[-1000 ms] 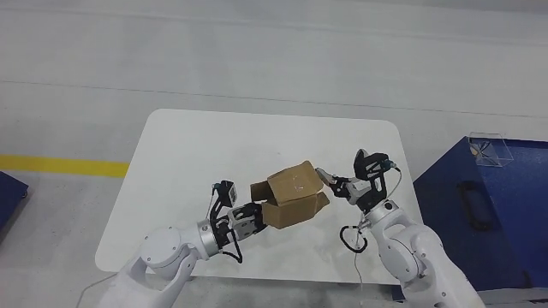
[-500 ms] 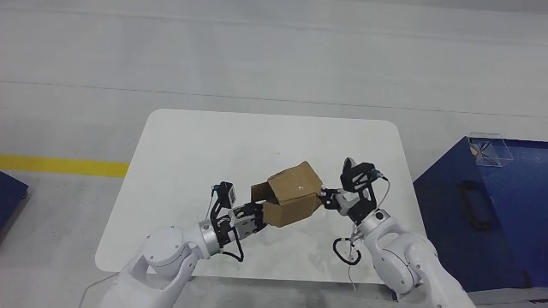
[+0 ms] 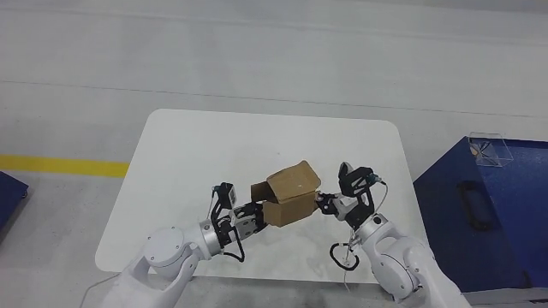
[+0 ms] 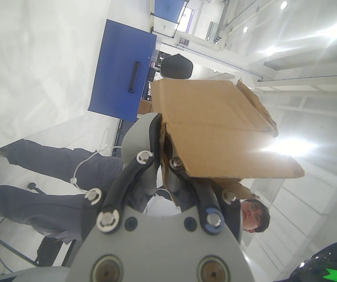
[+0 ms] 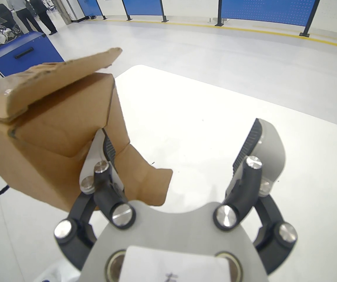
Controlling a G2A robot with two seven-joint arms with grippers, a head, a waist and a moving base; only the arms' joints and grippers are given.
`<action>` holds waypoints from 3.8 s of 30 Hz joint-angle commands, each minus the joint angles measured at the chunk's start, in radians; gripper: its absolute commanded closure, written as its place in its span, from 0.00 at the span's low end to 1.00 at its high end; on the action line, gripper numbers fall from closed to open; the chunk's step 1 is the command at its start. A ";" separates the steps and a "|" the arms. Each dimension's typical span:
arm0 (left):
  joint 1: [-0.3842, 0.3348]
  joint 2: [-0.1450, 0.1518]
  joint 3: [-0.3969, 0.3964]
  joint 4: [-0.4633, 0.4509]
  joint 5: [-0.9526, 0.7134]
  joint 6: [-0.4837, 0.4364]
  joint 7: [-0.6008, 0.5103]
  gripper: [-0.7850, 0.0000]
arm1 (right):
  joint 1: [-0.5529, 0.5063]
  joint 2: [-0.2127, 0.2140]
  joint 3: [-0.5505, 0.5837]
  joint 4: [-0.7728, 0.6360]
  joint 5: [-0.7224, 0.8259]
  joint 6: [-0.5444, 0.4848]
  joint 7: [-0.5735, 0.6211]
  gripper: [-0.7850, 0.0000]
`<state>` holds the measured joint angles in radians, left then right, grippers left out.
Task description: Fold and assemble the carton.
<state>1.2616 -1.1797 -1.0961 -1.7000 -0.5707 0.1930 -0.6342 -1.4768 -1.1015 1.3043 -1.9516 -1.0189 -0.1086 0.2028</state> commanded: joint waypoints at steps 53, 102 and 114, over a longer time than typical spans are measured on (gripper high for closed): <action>0.002 -0.004 0.001 0.006 -0.037 -0.006 -0.066 1.00 | 0.056 0.007 0.085 0.153 0.651 -0.242 0.312 0.00; -0.051 -0.018 0.032 0.056 -0.121 0.003 -0.103 1.00 | 0.082 0.021 0.239 0.228 0.761 -0.315 0.229 0.00; -0.053 -0.017 0.031 0.018 -0.069 0.045 -0.024 1.00 | 0.071 0.021 0.292 0.258 0.845 -0.308 0.168 0.00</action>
<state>1.2093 -1.1975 -1.0647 -1.6526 -0.6838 0.2038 -0.7287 -1.4056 -1.0806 1.5960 -1.6932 -0.1745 -0.4167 0.3711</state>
